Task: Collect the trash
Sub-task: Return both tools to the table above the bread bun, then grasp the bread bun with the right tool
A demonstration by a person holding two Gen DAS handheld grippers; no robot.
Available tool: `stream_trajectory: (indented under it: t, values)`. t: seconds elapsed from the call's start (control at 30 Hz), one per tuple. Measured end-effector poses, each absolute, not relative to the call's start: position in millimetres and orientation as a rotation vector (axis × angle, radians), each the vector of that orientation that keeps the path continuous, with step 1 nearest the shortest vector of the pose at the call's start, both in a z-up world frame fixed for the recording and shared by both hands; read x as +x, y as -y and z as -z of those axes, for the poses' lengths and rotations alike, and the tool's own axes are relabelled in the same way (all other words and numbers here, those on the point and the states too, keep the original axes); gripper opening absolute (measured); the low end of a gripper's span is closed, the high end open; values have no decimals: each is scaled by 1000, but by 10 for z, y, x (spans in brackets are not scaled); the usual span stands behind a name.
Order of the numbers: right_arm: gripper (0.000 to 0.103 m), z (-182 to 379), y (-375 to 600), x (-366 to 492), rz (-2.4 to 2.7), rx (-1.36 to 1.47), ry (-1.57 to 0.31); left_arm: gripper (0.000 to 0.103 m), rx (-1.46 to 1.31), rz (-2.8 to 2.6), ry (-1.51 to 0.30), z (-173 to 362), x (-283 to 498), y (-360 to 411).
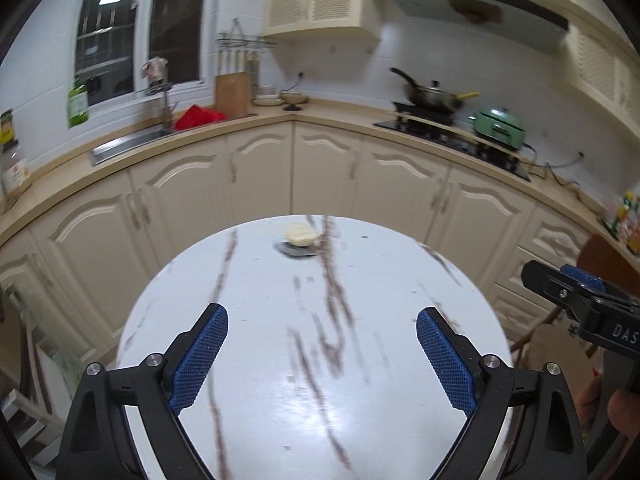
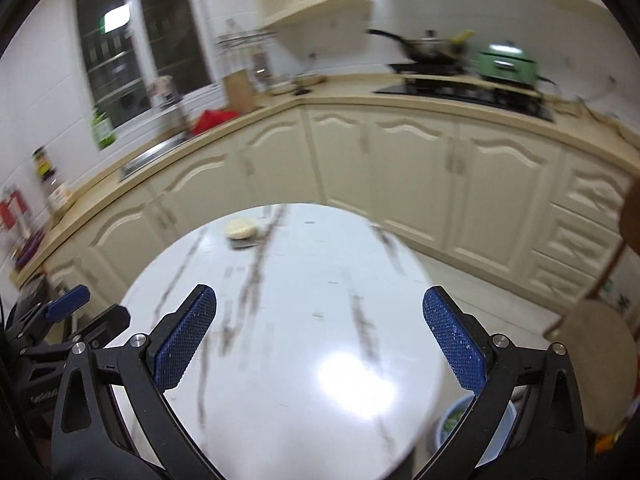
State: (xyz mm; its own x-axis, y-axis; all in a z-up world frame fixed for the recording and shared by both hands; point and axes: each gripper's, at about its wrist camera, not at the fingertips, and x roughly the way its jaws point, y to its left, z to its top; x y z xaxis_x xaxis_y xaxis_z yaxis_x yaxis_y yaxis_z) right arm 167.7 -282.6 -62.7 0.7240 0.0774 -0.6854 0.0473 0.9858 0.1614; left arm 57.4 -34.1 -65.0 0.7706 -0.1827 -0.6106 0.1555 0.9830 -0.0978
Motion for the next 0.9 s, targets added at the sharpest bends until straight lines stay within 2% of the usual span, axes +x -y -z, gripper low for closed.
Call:
stream_trajectory:
  t: [0.2, 0.47, 0.9]
  values:
    - [103, 688, 2311, 2061, -107, 109, -790, 98, -59, 103, -689, 566, 744, -25]
    - [103, 937, 2091, 2887, -145, 57, -873, 98, -24, 77, -768, 652, 1572, 150]
    - [103, 2075, 1798, 4318, -163, 58, -1116, 98, 8, 66, -852, 1075, 3246, 158]
